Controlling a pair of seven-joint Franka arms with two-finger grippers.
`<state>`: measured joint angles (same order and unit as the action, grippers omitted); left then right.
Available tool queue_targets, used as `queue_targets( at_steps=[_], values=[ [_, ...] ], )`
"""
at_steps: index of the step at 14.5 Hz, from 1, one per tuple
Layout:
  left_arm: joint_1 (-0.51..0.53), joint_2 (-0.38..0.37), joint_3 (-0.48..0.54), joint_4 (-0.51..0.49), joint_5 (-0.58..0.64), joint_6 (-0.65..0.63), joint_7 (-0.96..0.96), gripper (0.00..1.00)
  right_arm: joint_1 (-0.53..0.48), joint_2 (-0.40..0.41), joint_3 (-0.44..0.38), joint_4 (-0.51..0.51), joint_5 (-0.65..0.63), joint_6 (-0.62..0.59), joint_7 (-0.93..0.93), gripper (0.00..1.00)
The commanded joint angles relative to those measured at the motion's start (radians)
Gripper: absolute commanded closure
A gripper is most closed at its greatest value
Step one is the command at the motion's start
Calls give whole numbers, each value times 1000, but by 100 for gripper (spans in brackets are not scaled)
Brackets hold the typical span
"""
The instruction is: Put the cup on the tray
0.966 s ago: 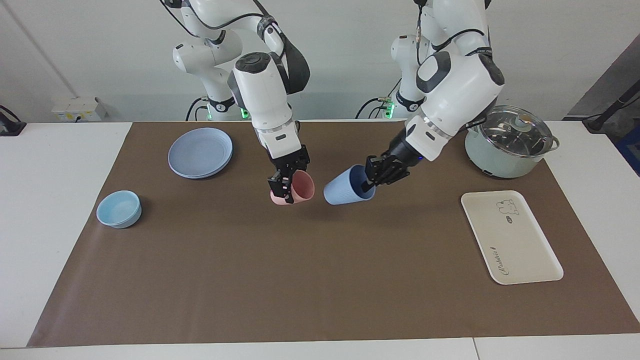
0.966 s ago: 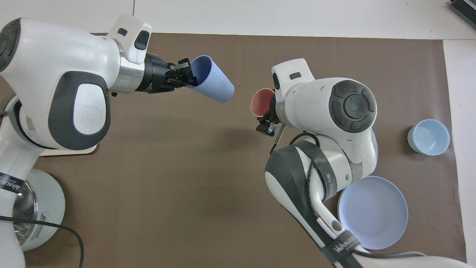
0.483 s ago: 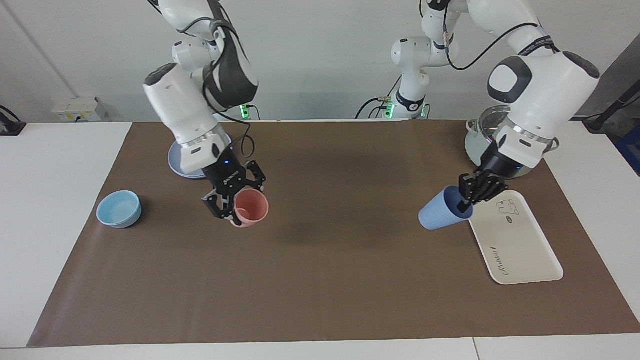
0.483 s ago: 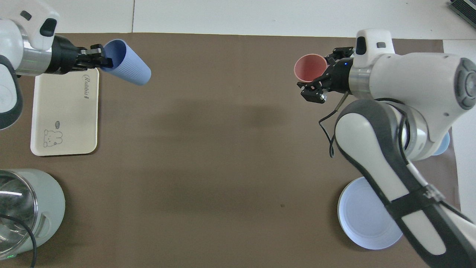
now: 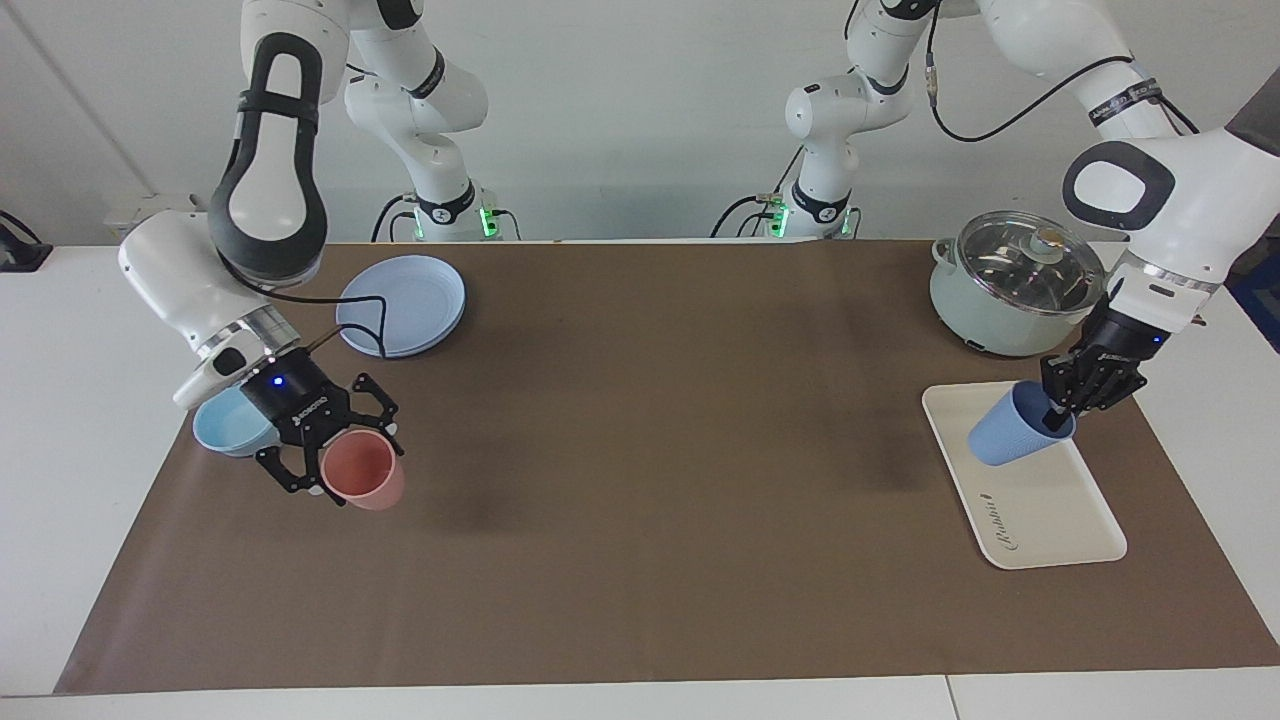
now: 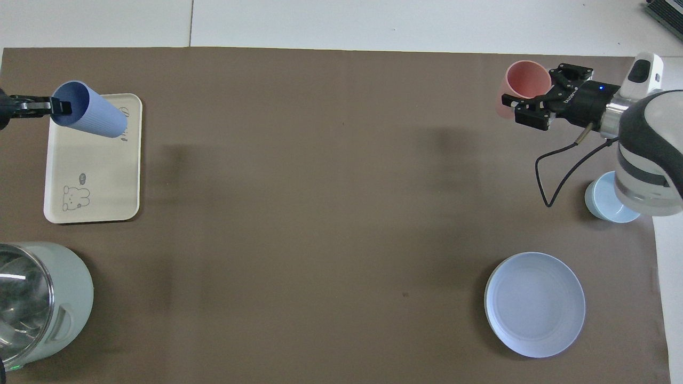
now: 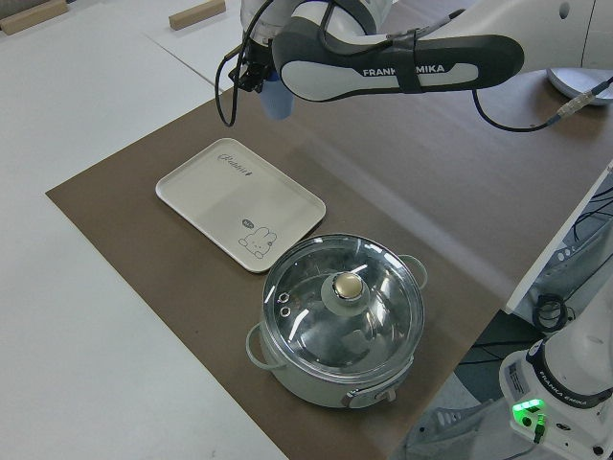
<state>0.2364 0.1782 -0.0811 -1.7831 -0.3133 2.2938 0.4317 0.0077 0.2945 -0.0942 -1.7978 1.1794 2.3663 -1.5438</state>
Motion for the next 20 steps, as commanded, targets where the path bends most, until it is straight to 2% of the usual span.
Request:
queue_targets(
  at_steps=[1,5,8,10,13,14,15,17,19,20],
  values=[
    [52,-89,-14,-197,20,160,142,100,-81,44,14,-3,72,-74,-123,100],
    [93,-69,-14,-229,19,206,254,100,-163,155,14,-17,265,-159,-408,100],
    [121,-49,-14,-280,17,246,265,100,-182,184,14,-34,284,-174,-482,100],
    [158,-20,-14,-282,17,251,259,100,-181,189,14,-47,305,-174,-513,100],
    [165,24,-14,-282,8,329,230,100,-176,186,14,-66,318,-167,-573,100],
    [167,30,-14,-282,10,341,216,100,-173,184,14,-75,318,-159,-581,65],
    [165,30,-14,-280,8,345,214,100,-175,183,14,-77,316,-162,-579,1],
    [162,34,-14,-268,8,346,203,99,-176,176,13,-74,316,-170,-576,0],
    [155,37,-14,-254,8,339,200,84,-172,149,13,-69,309,-150,-564,0],
    [155,41,-14,-239,8,325,200,72,-169,121,13,-69,298,-133,-541,0]
  ],
)
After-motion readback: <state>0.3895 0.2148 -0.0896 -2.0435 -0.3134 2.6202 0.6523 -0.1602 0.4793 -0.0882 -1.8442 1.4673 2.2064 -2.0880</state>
